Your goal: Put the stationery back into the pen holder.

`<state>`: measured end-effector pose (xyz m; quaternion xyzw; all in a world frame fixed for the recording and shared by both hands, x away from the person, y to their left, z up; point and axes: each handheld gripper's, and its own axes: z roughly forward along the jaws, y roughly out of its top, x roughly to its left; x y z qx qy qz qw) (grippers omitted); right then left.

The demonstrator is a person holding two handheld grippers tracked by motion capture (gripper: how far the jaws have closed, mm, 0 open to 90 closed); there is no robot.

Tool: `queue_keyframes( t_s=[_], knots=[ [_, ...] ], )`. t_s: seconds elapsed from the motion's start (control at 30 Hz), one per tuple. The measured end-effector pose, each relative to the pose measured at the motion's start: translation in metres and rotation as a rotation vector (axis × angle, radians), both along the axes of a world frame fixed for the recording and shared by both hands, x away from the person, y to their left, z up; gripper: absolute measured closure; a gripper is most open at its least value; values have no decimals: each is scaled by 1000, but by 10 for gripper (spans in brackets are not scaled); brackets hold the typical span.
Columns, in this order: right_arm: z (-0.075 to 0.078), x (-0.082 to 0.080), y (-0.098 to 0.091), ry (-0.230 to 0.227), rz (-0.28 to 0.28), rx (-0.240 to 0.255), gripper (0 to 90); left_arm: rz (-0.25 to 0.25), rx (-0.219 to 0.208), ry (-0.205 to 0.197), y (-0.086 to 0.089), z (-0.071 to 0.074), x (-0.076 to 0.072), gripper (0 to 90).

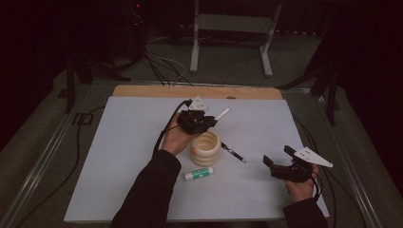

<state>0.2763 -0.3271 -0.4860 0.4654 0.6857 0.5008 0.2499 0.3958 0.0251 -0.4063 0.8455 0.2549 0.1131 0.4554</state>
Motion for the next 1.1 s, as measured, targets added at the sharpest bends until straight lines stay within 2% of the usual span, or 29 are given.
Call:
queue_keyframes(
  t_s=[0.5, 1.1],
  knots=[
    [0, 0, 0, 0, 0, 0, 0, -18, -6, 10, -7, -11, -3, 789],
    [0, 0, 0, 1, 0, 0, 0, -22, -12, 21, -3, -23, -6, 787]
  ],
)
